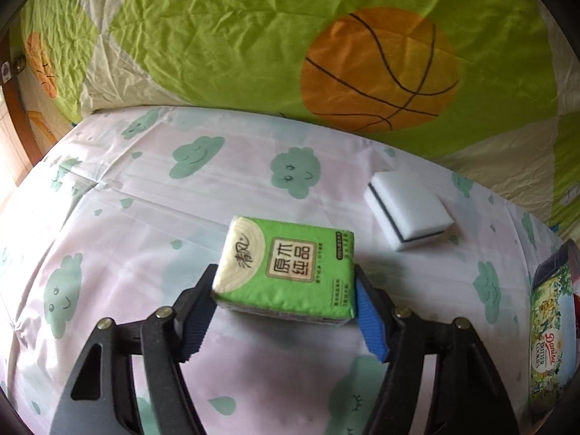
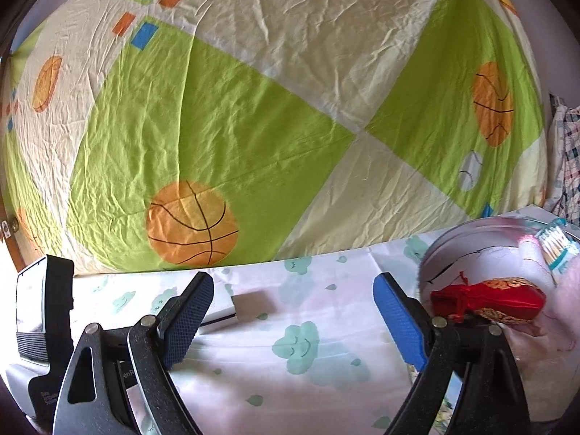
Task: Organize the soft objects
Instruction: 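Grasp the green tissue pack with the left tool while the right tool grasps the white sponge, then carry the tissue pack and white sponge up and over the tin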
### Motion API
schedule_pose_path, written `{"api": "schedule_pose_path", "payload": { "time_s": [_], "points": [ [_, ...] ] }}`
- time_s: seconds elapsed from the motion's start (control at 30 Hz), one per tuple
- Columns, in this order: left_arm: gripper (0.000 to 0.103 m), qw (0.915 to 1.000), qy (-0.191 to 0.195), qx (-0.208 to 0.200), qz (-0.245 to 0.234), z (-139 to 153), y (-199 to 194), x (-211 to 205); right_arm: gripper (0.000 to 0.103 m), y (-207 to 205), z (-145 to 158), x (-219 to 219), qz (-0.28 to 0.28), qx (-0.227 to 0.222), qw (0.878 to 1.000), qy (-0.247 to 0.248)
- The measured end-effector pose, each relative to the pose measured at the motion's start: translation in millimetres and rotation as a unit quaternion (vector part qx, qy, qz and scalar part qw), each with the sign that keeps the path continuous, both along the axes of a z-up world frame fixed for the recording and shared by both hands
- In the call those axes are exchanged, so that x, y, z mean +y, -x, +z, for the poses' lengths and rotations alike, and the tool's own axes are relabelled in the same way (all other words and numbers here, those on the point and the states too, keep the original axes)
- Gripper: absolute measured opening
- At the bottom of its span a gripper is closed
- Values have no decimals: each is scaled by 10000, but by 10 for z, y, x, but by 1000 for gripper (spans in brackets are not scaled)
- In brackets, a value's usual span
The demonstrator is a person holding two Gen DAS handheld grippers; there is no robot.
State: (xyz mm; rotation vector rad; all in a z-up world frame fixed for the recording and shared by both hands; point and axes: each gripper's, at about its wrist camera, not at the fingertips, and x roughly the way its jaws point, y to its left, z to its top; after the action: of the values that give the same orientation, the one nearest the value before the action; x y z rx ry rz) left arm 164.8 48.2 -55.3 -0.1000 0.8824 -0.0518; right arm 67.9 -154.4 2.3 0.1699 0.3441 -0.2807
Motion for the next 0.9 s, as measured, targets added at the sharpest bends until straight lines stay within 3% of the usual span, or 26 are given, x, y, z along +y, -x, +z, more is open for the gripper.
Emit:
{"api": "schedule_pose_path", "payload": {
  "time_s": [0.2,0.47,0.57,0.63,0.77,0.8,0.9],
  "points": [
    [69,9955,-202,84,923,-28,-93,438,91,-656,-157,144,646,800,9943,-276],
    [70,9942,-416,182,980,-54,-150,437,91,-1407,-459,350,1047,2015,9730,-413],
    [71,9941,-422,192,978,-51,-169,446,87,-1591,-619,395,1081,2592,9589,-407],
    [72,9941,-427,195,979,-48,-166,443,76,-1604,-624,453,1007,2648,9588,-202],
    [72,9941,-418,198,979,-42,-161,442,68,-1629,-649,553,902,2780,9562,133],
    [72,9941,-415,198,979,-41,-162,442,61,-1628,-655,589,975,2764,9559,167],
    [72,9942,-419,199,972,-38,-166,445,57,-1619,-639,702,1001,2768,9551,352]
  ]
}}
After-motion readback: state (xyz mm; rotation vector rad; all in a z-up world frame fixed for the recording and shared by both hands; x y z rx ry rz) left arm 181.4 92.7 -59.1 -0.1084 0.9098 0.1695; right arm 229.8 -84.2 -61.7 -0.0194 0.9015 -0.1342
